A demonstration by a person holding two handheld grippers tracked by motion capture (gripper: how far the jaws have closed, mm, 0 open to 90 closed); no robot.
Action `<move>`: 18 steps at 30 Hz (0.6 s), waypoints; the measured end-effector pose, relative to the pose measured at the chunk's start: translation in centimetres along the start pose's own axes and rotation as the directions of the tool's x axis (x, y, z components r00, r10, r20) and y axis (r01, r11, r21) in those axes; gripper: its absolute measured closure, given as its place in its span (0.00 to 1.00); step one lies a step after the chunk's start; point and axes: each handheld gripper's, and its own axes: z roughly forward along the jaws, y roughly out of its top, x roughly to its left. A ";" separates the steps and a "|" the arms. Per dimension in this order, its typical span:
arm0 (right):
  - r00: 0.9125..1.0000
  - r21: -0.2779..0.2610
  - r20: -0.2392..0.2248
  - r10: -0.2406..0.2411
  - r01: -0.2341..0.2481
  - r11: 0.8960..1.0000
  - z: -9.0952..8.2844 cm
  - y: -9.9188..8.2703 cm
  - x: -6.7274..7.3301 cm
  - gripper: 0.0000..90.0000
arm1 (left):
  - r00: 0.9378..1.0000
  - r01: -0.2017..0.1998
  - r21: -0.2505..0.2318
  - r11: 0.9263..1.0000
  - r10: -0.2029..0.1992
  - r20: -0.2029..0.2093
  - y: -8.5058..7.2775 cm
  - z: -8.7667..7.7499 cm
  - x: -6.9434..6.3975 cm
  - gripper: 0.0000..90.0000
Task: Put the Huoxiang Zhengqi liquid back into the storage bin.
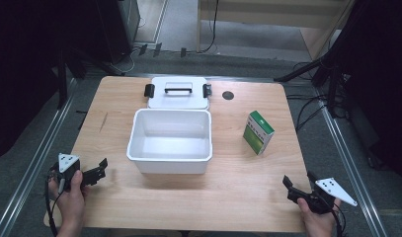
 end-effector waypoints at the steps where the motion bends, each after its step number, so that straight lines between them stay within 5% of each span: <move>1: 1.000 0.009 -0.005 0.002 -0.002 1.000 0.1 0.0 0.0 0.10 | 1.000 0.002 -0.001 1.000 -0.002 0.001 0.0 0.0 0.0 0.02; 6: 0.999 0.070 -0.003 -0.038 0.038 0.997 0.4 0.2 0.3 0.14 | 1.000 0.005 -0.004 1.000 -0.005 0.005 0.0 0.0 0.1 0.02; 13: 0.992 0.165 -0.041 -0.117 0.123 0.979 0.9 1.8 1.4 0.15 | 1.000 0.003 -0.002 1.000 -0.003 0.007 0.0 0.0 0.0 0.02; 17: 0.987 0.230 -0.061 -0.146 0.156 0.961 1.7 3.0 2.1 0.15 | 1.000 -0.001 0.004 1.000 0.001 0.007 0.0 0.0 0.0 0.02; 18: 0.982 0.266 -0.072 -0.176 0.189 0.945 2.3 3.7 2.5 0.16 | 1.000 -0.001 0.004 1.000 0.001 0.007 0.0 0.0 0.0 0.02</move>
